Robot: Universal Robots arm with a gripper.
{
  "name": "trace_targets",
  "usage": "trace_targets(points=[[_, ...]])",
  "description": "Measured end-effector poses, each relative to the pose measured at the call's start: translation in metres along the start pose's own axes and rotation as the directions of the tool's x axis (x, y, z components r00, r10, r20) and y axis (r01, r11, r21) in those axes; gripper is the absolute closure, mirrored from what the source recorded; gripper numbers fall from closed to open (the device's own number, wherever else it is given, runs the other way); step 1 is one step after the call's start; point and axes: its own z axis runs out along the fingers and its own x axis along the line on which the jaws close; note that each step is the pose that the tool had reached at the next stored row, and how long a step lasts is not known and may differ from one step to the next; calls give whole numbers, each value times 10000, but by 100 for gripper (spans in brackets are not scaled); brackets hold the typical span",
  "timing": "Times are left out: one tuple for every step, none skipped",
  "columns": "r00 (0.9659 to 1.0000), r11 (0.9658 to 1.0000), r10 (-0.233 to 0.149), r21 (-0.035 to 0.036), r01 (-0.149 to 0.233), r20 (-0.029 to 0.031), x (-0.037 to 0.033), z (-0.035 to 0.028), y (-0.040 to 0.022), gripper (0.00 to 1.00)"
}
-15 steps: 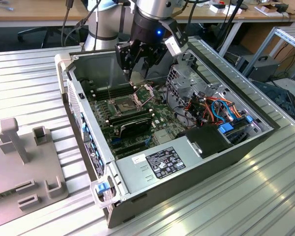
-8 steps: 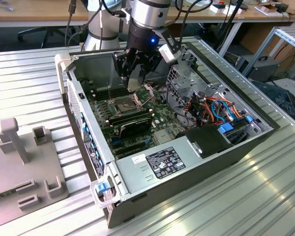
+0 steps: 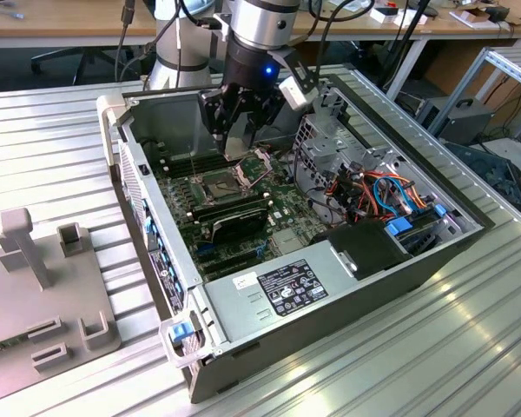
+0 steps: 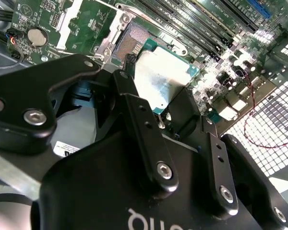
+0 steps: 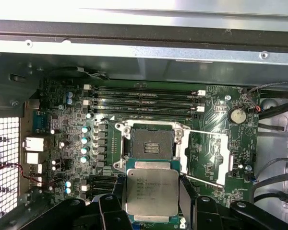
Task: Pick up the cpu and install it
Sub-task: 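Pick up the cpu and move it towards the insertion slot, then place the cpu into insertion slot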
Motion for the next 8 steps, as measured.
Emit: trace_targets(points=[[10000,10000,-2,-1,2,1,6,2,2,47],[10000,10000,-2,0,2,0,12,5,6,47],[10000,10000,0,1,0,-1,17,6,7,47],[10000,10000,-1,2,1,-2,17,6,7,47],[10000,10000,1,1,-1,-1,19,13,8,47],[10000,10000,2,1,-2,-1,21,19,8,47],[10000,10000,2,1,-2,0,21,19,8,47],[10000,10000,2,0,-2,0,21,20,8,47]])
